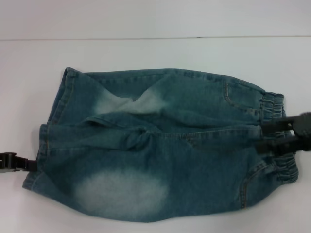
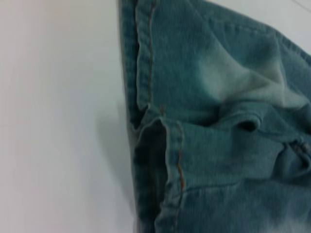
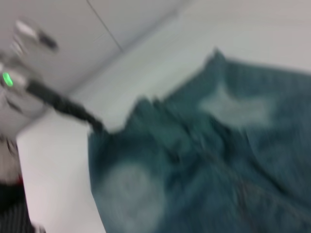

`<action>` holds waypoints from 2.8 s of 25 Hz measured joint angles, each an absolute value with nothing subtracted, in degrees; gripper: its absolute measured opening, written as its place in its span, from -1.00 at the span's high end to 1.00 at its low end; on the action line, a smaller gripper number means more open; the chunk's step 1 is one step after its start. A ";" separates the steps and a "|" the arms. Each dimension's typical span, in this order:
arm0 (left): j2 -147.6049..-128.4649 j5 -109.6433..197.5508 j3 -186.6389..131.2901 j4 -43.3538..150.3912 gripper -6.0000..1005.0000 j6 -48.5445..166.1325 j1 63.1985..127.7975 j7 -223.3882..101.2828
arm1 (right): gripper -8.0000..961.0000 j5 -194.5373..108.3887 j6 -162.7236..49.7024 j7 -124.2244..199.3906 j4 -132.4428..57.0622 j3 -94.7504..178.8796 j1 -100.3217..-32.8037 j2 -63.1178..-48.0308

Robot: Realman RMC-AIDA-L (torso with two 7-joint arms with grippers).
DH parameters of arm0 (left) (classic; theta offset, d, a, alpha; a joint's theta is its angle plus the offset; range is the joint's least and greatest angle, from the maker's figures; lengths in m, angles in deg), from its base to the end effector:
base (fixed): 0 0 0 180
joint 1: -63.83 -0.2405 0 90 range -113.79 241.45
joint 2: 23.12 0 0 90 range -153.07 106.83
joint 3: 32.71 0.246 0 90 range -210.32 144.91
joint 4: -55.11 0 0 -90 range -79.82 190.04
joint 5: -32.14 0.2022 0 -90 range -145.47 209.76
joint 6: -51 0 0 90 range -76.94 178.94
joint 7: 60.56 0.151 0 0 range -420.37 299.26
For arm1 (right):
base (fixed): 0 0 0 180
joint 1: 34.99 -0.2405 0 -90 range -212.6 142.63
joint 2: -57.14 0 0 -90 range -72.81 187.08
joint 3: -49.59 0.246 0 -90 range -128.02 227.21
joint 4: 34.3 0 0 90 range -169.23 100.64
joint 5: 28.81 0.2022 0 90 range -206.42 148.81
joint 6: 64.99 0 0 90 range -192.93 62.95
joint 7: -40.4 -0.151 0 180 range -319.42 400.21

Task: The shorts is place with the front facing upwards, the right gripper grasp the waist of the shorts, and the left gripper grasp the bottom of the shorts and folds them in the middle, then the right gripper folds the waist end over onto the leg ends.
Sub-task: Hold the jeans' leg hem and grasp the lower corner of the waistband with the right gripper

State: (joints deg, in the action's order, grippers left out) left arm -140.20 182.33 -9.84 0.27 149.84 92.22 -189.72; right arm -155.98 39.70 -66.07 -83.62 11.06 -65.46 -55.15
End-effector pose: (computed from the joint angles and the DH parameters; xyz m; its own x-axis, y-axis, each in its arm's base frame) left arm -0.3255 0.2853 0.0666 0.2136 0.9417 0.2599 0.9741 -0.1852 -0.1297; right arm 0.2609 0.3074 0.0625 0.7163 -0.6463 -0.2631 -0.6665 -0.7453 0.0163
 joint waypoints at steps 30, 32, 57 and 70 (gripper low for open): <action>-140.09 177.15 -9.56 0.35 0.90 148.09 92.01 -188.71 | -0.70 -181.32 40.50 -67.35 -88.61 7.55 -68.77 -55.61; -140.06 177.15 -9.69 0.35 0.90 148.25 92.03 -188.67 | -0.70 -181.37 40.35 -67.20 -88.44 7.50 -68.83 -55.67; -139.86 174.33 -10.35 -0.23 0.89 152.46 91.49 -184.74 | 0.02 -181.21 37.31 -64.01 -87.27 5.41 -68.94 -57.82; -137.84 173.66 -14.87 -5.39 0.56 164.19 89.14 -182.82 | 0.82 -176.69 37.75 -60.12 -86.22 12.00 -67.59 -57.26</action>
